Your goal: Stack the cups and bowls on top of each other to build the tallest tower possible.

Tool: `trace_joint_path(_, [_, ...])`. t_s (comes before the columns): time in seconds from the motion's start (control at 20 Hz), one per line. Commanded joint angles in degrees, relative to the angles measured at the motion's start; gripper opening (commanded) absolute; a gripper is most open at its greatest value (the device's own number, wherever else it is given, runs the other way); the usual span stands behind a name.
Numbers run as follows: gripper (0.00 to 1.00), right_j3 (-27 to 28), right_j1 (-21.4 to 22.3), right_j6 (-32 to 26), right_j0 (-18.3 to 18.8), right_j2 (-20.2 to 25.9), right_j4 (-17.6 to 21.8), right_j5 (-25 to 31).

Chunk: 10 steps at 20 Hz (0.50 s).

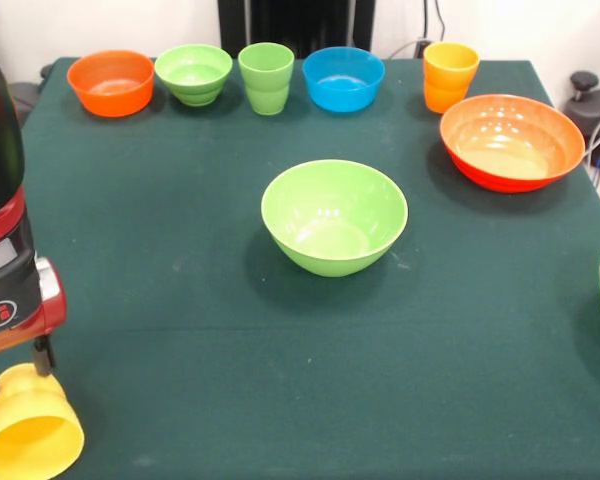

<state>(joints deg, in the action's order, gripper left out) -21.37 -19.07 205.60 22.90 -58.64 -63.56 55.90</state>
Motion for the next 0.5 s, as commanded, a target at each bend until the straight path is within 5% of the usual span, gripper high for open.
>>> trace_joint_path(0.05, [0.00, -6.20, -2.38, 4.24, -3.20, 7.04, 2.72, 7.47])
trace_joint_path(0.5, [0.00, -14.64, 3.31, -1.75, -6.46, 11.62, 5.55, 9.36])
